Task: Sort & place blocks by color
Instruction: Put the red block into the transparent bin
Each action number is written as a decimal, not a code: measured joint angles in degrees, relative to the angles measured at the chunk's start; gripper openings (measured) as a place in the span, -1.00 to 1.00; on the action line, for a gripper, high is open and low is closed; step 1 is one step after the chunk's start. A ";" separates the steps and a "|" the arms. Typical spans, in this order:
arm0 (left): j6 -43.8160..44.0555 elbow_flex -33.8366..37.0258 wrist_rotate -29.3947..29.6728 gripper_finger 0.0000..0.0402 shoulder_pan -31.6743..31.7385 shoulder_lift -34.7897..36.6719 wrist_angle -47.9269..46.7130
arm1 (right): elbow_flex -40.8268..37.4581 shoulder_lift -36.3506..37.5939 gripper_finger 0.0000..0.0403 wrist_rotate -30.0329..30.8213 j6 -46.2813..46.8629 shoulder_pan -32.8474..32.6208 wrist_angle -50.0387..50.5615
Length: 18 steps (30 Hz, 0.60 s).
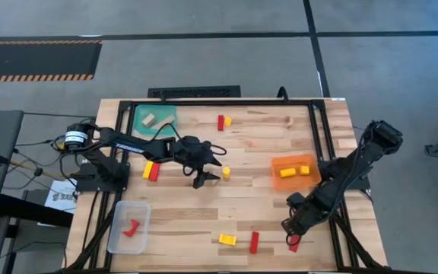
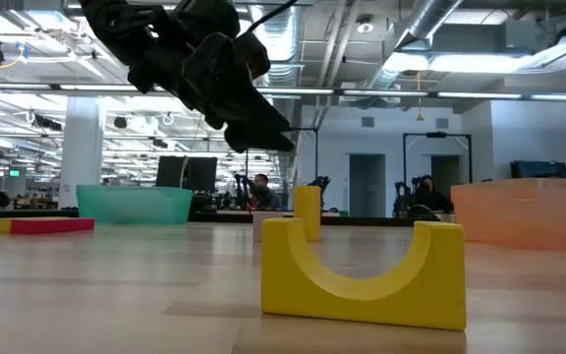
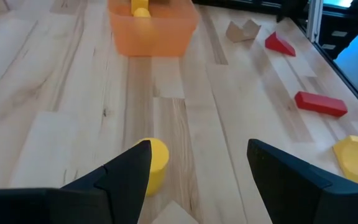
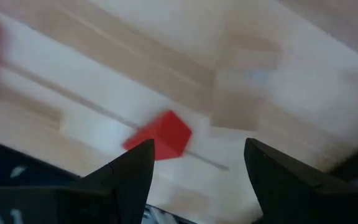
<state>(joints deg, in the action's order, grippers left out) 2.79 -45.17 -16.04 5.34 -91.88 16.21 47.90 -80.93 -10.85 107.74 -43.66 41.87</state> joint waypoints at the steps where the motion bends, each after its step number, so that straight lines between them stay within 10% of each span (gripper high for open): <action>1: 0.44 0.00 -0.10 0.26 0.00 0.00 -0.08 | 0.02 0.00 0.34 0.37 0.05 -0.21 -1.43; 10: 3.02 0.00 -0.18 0.26 0.00 0.00 -2.24 | 0.15 -0.31 0.34 -1.25 23.51 -3.62 -12.26; 18: 2.56 0.00 -0.28 0.26 0.96 0.00 -2.34 | 0.17 -8.57 0.34 -2.87 24.74 -3.83 -15.23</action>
<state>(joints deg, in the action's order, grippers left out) 5.34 -45.17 -16.32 6.30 -91.88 13.86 48.07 -89.49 -13.72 132.48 -47.48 26.64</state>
